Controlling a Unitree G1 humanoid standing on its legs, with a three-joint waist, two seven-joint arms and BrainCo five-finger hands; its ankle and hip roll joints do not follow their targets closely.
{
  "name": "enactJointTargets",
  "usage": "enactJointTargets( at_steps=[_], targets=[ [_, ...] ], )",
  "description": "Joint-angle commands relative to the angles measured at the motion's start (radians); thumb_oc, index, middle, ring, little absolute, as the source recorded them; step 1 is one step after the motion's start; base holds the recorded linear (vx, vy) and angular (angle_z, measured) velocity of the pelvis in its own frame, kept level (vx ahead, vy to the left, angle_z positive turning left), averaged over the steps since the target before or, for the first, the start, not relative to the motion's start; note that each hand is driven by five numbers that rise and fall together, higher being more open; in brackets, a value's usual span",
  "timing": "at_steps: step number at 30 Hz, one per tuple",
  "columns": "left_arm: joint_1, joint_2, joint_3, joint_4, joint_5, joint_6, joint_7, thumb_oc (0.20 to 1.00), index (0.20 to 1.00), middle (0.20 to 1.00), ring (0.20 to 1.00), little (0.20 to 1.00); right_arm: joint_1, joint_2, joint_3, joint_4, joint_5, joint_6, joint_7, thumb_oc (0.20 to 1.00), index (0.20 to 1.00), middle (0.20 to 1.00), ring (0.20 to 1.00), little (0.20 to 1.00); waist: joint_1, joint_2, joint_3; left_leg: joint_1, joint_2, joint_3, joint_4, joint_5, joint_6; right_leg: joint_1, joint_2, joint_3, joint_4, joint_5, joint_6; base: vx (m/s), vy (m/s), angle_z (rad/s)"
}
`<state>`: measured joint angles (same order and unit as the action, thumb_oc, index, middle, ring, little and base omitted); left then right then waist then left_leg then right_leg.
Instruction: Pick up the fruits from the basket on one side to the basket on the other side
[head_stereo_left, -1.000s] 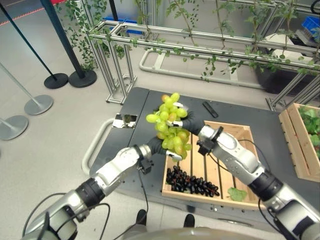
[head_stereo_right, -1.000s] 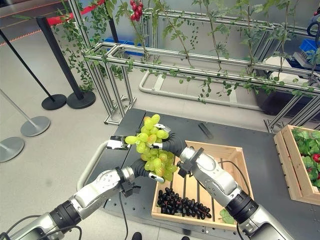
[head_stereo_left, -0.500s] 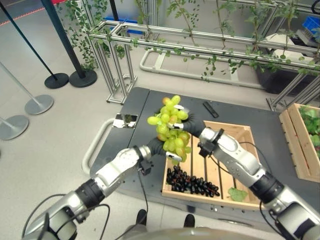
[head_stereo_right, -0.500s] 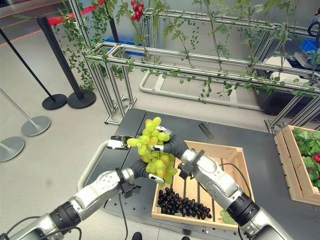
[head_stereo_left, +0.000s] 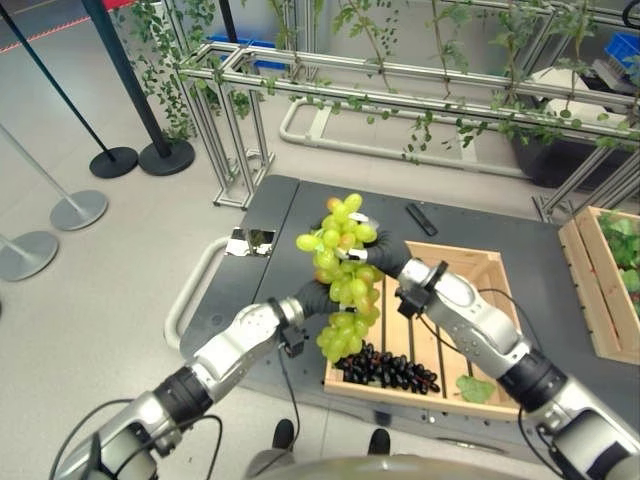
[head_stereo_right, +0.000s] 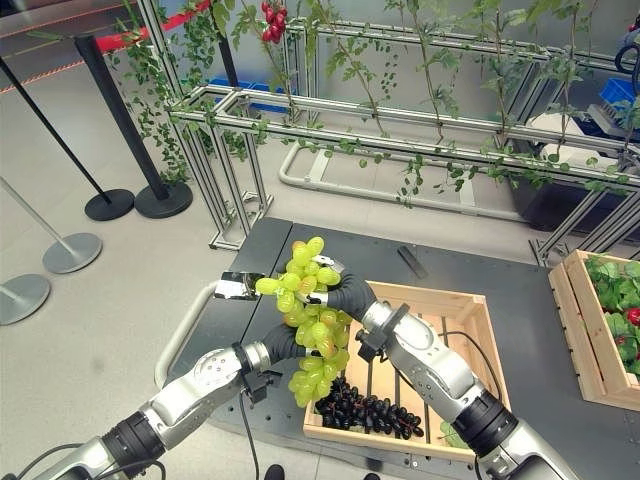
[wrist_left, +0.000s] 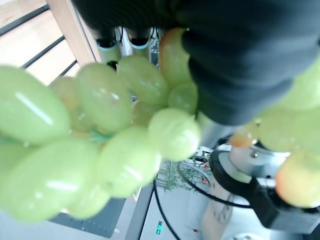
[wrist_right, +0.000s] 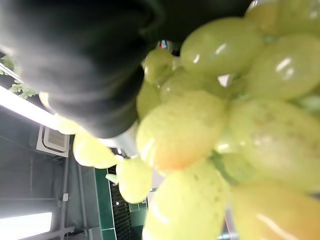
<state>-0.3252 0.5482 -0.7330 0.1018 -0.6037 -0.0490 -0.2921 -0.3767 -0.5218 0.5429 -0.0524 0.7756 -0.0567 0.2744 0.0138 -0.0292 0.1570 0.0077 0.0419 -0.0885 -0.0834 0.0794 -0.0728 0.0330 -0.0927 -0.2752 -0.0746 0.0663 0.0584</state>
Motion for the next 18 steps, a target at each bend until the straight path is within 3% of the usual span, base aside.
enactJointTargets(
  at_steps=[1, 18],
  targets=[
    [-0.057, -0.030, 0.078, 0.047, -0.054, -0.044, 0.010, 0.200, 0.200, 0.200, 0.200, 0.200, 0.017, 0.044, -0.022, -0.057, 0.026, -0.046, 0.025, 0.200, 0.200, 0.200, 0.200, 0.200, 0.002, -0.051, -0.021, -0.009, -0.037, -0.001, 0.053, -0.082, 0.033, -0.023, -0.067, 0.013, 0.119, -0.064, 0.090, 0.00, 0.000, 0.00],
    [-0.040, -0.034, 0.090, 0.047, -0.068, -0.043, 0.008, 0.200, 0.200, 0.200, 0.200, 0.200, 0.035, 0.049, -0.024, -0.038, 0.032, -0.042, 0.020, 0.200, 0.200, 0.200, 0.200, 0.200, 0.003, -0.050, -0.022, -0.008, -0.039, -0.001, 0.050, -0.080, 0.034, -0.022, -0.068, 0.011, 0.118, -0.061, 0.091, 0.00, 0.000, 0.00]
  ],
)
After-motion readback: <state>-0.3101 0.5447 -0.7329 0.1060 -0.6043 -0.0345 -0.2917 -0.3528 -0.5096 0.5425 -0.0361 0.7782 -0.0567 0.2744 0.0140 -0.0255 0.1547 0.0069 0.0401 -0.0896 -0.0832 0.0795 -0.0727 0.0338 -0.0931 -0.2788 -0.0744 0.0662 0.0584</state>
